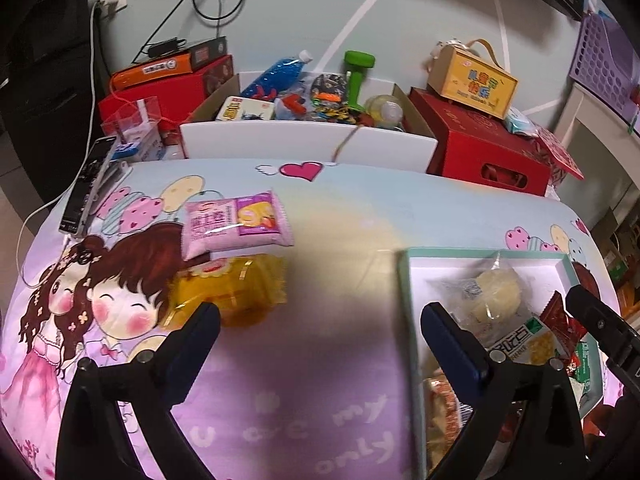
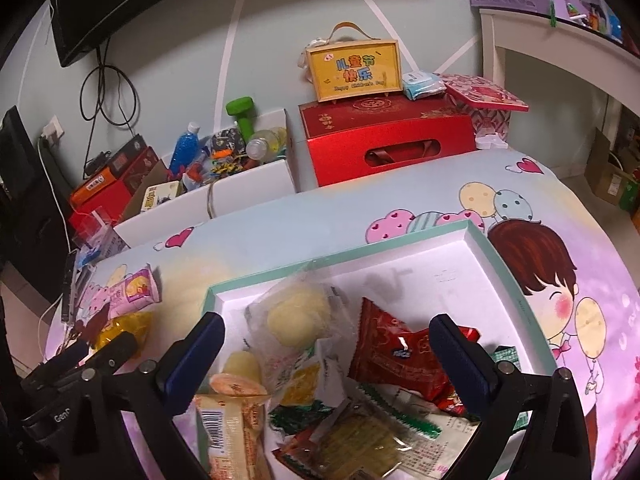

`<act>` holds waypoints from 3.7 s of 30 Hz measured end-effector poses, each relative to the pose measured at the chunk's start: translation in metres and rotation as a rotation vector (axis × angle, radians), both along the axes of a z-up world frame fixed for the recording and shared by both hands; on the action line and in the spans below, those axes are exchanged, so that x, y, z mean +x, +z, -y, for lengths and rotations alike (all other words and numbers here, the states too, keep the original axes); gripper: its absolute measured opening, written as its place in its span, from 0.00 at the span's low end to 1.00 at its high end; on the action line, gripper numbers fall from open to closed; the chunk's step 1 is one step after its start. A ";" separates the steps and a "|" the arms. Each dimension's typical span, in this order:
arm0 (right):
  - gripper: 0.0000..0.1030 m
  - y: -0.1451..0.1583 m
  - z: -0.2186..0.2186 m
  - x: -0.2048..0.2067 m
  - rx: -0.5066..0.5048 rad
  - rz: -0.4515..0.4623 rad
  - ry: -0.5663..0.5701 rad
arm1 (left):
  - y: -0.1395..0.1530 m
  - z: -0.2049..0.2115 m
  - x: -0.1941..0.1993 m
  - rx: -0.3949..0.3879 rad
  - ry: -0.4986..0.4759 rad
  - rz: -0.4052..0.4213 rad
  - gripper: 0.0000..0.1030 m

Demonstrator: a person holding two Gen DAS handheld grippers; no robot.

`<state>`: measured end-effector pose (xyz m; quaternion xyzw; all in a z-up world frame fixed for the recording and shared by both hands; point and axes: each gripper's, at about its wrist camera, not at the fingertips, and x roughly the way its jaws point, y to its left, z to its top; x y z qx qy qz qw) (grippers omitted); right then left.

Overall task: Organize snacks
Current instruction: 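Move both open tools back from the tray to the remaining snacks, then grasp the clear yellow bread bag with the right tool while the left tool reaches the pink Swiss roll bag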

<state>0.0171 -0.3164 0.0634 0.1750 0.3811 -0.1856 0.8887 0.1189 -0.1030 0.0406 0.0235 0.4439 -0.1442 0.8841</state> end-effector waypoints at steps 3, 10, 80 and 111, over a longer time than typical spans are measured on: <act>1.00 0.002 -0.008 0.002 -0.008 0.004 0.012 | 0.002 -0.010 0.002 -0.013 0.017 -0.002 0.97; 1.00 0.001 -0.026 0.010 -0.008 0.001 0.044 | 0.005 -0.033 0.005 -0.022 0.056 -0.002 0.97; 1.00 -0.087 -0.240 0.142 -0.105 -0.030 0.476 | -0.068 -0.183 0.078 -0.146 0.327 -0.160 0.97; 0.76 -0.087 -0.232 0.140 -0.069 -0.012 0.512 | -0.072 -0.164 0.082 -0.066 0.332 -0.161 0.97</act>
